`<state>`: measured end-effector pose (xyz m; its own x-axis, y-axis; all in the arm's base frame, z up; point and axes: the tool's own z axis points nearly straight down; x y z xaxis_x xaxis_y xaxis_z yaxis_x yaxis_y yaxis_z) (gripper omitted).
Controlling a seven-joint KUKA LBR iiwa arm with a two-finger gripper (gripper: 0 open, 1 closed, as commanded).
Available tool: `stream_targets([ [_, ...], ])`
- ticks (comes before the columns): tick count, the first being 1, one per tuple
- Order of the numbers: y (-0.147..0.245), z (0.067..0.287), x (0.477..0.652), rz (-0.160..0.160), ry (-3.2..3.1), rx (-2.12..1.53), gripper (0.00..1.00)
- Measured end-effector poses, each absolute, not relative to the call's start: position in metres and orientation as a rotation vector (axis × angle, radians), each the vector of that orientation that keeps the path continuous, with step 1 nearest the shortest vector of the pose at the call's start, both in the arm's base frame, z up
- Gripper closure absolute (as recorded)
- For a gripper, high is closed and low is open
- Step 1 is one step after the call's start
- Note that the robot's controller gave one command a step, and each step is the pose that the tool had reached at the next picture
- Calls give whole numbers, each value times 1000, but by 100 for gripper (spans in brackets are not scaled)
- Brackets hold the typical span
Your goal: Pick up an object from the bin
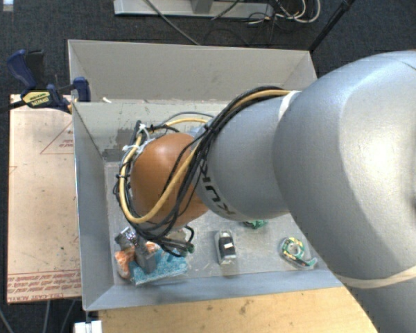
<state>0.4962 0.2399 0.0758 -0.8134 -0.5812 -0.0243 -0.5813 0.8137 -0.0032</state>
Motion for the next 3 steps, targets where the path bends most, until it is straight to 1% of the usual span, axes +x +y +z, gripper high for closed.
stream_targets([
  [1, 238, 92, 494, 3, 2982, -972, 100],
  [2, 237, 98, 494, 3, 2982, -973, 100],
  [3, 226, 103, 492, 4, 2998, -925, 100],
])
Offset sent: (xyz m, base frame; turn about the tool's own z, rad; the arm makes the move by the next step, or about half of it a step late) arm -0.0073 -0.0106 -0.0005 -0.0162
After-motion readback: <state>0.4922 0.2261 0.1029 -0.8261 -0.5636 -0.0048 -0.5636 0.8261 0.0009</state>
